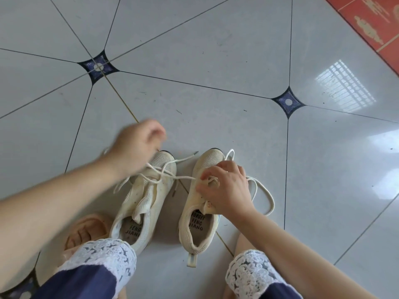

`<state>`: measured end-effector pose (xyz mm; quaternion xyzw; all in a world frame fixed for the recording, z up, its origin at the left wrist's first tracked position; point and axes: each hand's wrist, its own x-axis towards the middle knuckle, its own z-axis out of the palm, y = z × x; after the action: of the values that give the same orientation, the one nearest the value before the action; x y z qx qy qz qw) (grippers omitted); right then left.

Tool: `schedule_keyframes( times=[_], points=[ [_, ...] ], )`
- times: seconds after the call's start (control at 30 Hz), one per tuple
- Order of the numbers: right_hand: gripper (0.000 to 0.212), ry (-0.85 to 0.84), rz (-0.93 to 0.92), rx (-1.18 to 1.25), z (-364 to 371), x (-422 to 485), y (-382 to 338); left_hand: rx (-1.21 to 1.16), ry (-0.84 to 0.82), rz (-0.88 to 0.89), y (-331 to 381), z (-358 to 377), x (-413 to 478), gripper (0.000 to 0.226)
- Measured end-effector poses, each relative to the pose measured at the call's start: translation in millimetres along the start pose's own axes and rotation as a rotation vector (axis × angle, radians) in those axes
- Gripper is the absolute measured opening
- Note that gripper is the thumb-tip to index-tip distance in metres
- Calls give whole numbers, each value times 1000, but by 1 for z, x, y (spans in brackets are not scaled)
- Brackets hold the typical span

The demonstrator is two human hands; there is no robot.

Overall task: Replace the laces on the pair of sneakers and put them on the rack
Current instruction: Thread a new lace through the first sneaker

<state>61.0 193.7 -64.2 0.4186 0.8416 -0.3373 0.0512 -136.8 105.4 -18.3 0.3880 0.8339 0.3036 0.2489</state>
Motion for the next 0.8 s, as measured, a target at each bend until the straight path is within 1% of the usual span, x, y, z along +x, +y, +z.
schedule_keyframes(
  times=[0.03,0.07,0.1,0.13,0.17,0.33,0.4,0.43,0.5,0.57,0.6,0.67,0.7,0.73,0.77,0.8],
  points=[
    [15,16,-3,5,1,0,0,-7,-124,20,7,16,-6,3],
    [16,30,-11,3,1,0,1,14,-240,12,13,32,-10,12],
    [19,35,-19,-1,2,0,1,82,-347,6,16,46,-12,23],
    [22,31,-23,-4,2,0,2,158,-427,11,18,58,-13,31],
    [23,25,-23,-7,3,0,2,217,-486,18,20,67,-13,34],
    [23,28,-7,-16,6,0,5,431,-598,55,22,80,-8,23],
    [23,39,-13,-25,6,1,4,443,-610,65,24,76,-8,14],
    [22,51,-16,-27,6,1,3,426,-605,71,23,71,-7,16],
    [19,64,-28,-32,6,-1,2,373,-543,71,18,55,-3,16],
    [16,60,-31,-27,6,-3,3,359,-408,34,6,28,4,16],
    [16,56,-28,-16,5,-4,3,357,-314,-1,-3,12,7,15],
    [15,48,-35,-3,4,-4,4,347,-70,-88,-20,-22,9,13],
    [16,46,-40,-5,4,-4,4,334,52,-112,-25,-34,8,13],
    [16,42,-41,-7,3,-3,4,312,142,-107,-25,-38,8,13],
    [17,36,-39,-9,3,-3,4,275,172,-84,-21,-35,7,12],
    [18,29,-35,-7,3,-3,4,216,141,-49,-14,-26,4,11]
  ],
)
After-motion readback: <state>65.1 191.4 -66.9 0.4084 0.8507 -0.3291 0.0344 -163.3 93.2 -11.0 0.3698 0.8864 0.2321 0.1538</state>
